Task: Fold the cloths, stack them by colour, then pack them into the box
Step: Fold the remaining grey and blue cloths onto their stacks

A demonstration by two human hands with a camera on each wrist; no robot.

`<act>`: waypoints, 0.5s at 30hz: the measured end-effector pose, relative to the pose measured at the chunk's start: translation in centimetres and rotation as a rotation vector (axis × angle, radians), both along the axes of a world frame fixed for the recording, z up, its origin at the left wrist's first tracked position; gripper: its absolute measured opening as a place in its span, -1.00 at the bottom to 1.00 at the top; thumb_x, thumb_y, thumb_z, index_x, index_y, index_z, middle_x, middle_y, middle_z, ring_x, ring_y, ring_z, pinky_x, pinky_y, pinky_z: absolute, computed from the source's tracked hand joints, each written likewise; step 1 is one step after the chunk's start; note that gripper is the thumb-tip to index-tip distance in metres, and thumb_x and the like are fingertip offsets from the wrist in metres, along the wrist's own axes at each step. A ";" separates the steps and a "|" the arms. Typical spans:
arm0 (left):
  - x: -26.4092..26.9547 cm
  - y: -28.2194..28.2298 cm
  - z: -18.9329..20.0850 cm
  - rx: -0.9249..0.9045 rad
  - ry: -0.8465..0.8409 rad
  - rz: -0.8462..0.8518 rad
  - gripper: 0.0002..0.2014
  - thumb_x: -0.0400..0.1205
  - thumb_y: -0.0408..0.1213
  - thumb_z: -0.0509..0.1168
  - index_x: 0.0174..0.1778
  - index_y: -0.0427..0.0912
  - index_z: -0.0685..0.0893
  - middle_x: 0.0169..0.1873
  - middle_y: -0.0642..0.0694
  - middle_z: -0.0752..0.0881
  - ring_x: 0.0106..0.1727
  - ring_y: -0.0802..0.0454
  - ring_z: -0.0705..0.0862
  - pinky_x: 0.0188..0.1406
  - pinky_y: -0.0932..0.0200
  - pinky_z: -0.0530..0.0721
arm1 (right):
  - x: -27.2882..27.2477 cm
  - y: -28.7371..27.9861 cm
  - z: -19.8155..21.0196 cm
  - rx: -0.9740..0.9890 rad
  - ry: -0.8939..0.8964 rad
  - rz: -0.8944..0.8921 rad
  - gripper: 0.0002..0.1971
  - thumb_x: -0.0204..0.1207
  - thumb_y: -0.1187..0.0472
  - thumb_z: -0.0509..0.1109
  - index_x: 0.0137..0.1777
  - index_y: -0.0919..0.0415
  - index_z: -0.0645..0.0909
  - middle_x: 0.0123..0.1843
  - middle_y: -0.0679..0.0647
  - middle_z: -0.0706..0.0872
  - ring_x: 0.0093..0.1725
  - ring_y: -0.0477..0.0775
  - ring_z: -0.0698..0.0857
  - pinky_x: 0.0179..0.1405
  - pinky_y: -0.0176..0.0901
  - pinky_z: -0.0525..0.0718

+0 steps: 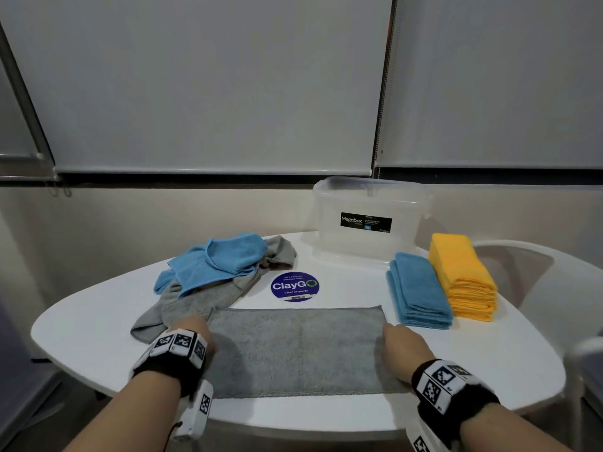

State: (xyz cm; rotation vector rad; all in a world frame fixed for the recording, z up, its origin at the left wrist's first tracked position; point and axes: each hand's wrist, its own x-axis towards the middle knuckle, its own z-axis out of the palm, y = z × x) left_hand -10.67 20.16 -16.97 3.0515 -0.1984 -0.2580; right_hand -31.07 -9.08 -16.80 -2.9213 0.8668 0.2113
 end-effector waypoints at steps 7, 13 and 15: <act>0.6 -0.8 -0.5 0.041 0.050 -0.011 -0.80 0.56 -0.06 0.37 -0.27 -0.09 0.62 -0.22 0.00 0.70 -0.09 0.00 0.69 -0.16 0.26 0.56 | 0.8 -0.2 1.4 0.087 -0.004 -0.052 -0.76 0.61 0.29 0.19 0.22 0.26 0.55 0.30 0.22 0.63 0.29 0.18 0.63 0.16 -0.18 0.56; 1.2 -0.2 -0.4 0.013 0.112 -0.025 -0.80 0.47 -0.07 0.43 -0.20 -0.13 0.66 -0.06 -0.08 0.76 0.04 -0.04 0.73 -0.07 0.22 0.61 | 1.6 -0.7 1.7 0.157 0.019 -0.216 -0.59 0.46 0.11 0.43 0.24 0.31 0.55 0.24 0.17 0.65 0.23 0.14 0.66 0.06 -0.22 0.61; 1.3 0.1 -0.1 -0.022 0.131 -0.014 -0.73 0.38 0.01 0.47 -0.25 -0.11 0.66 -0.12 -0.10 0.74 -0.04 -0.07 0.73 -0.13 0.20 0.63 | 1.6 -1.0 1.8 0.188 0.034 -0.232 -0.56 0.45 0.08 0.48 0.25 0.32 0.55 0.23 0.17 0.66 0.24 0.12 0.66 0.06 -0.23 0.61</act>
